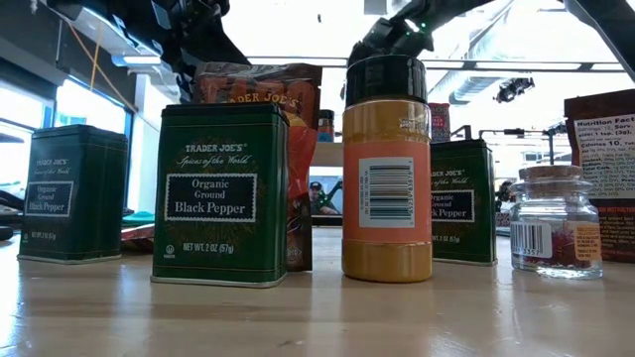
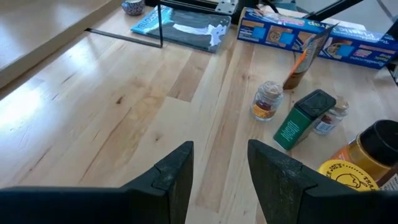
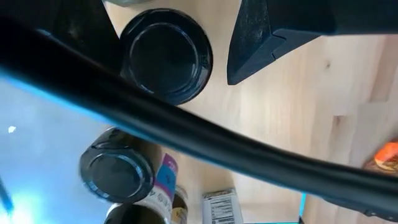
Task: Shelf spices
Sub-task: Adjust the black seasoning bottle on the shelf
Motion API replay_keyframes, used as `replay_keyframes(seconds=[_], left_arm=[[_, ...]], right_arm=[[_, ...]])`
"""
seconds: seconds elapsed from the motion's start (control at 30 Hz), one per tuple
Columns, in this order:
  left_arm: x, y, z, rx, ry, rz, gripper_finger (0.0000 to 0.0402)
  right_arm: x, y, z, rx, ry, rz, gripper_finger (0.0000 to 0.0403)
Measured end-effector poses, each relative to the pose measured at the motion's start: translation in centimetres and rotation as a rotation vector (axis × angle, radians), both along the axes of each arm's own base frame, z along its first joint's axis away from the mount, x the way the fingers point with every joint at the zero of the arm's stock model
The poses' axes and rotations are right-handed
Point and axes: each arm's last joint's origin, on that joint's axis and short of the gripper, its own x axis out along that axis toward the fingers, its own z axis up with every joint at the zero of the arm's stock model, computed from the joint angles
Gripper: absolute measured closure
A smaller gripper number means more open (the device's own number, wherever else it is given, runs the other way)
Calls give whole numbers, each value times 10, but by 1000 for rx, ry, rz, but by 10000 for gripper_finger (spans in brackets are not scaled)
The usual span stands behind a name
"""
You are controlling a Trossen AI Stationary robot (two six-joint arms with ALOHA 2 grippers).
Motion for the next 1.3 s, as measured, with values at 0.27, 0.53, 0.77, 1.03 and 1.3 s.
replay_keyframes(seconds=[0.27,0.53,0.77,1.03,1.3], left_arm=[[0,0,0,0,0,-1,255],[-2,-5,1,1,-3,-18,255],[-11,-11,12,33,-51,16,255],[-22,-15,25,68,-106,32,255],[-25,-19,26,79,-110,34,255]], right_arm=[[12,18,-1,32,18,40,170],[32,48,-2,59,36,78,208],[53,80,0,77,25,97,198],[81,106,10,-33,-112,119,196],[96,103,8,0,-215,69,202]])
